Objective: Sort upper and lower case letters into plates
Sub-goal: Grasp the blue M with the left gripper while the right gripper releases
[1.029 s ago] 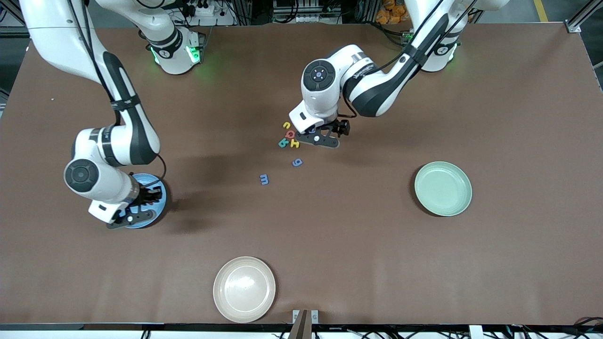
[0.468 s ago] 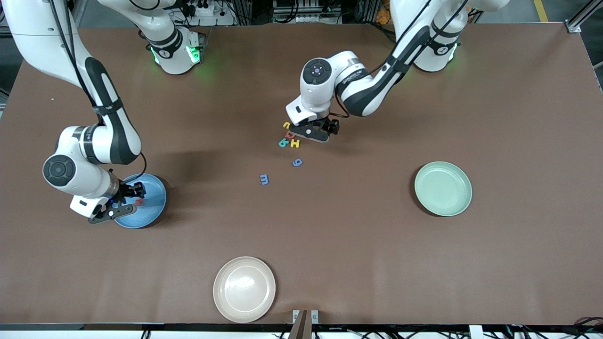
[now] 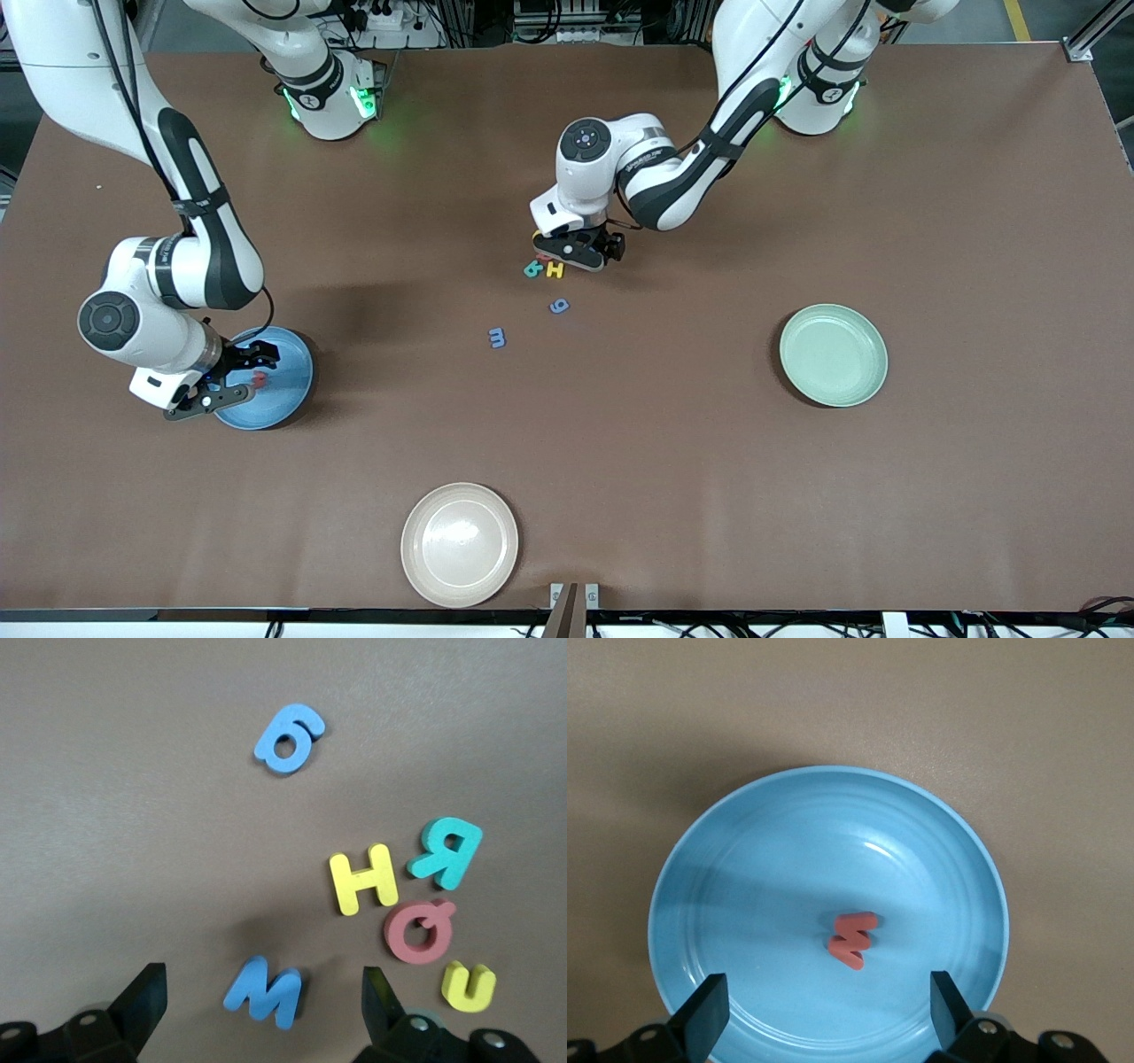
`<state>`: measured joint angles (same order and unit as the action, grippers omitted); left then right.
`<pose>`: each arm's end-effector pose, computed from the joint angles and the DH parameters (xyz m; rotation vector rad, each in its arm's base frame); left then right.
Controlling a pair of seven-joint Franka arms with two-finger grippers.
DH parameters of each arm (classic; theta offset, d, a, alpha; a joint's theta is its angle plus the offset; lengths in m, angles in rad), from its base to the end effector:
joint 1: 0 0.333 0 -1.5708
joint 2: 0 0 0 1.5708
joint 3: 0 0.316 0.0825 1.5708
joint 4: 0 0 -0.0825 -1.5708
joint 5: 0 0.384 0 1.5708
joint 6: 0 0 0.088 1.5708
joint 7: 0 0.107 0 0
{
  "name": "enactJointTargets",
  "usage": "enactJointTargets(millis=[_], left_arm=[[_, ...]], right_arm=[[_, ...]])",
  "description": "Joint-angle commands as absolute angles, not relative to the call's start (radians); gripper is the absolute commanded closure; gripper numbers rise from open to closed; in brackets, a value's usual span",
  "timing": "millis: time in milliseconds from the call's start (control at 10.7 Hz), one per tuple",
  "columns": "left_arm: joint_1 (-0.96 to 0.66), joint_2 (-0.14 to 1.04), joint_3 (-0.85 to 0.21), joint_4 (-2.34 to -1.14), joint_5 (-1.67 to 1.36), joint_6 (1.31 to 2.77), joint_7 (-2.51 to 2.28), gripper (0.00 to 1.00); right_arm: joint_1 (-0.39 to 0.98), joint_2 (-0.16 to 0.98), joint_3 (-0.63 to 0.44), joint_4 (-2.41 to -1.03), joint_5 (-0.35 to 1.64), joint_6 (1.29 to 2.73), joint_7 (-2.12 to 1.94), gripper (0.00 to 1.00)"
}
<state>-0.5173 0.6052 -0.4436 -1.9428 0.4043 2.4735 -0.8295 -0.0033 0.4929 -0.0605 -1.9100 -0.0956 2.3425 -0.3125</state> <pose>0.3608 -0.5028 0.1937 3.0765 -0.5937 0.0142 0.6220 -0.0396 0.2325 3.0170 0.4928 -0.1178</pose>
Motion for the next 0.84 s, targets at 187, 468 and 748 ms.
enactJointTargets(millis=[187, 468, 748], left_arm=[[-0.52, 0.641, -0.437, -1.942, 0.506, 2.494, -0.904, 0.08], [-0.522, 0.64, -0.437, -1.954, 0.506, 2.494, -0.908, 0.11], [-0.526, 0.629, -0.439, -1.988, 0.508, 2.494, -0.91, 0.11]], right_arm=[[-0.025, 0.494, -0.043, -1.93, -0.097, 2.355, -0.321, 0.0], [-0.025, 0.495, -0.043, -1.93, -0.095, 2.355, -0.321, 0.0], [-0.025, 0.494, -0.043, -1.93, -0.095, 2.355, -0.321, 0.0]])
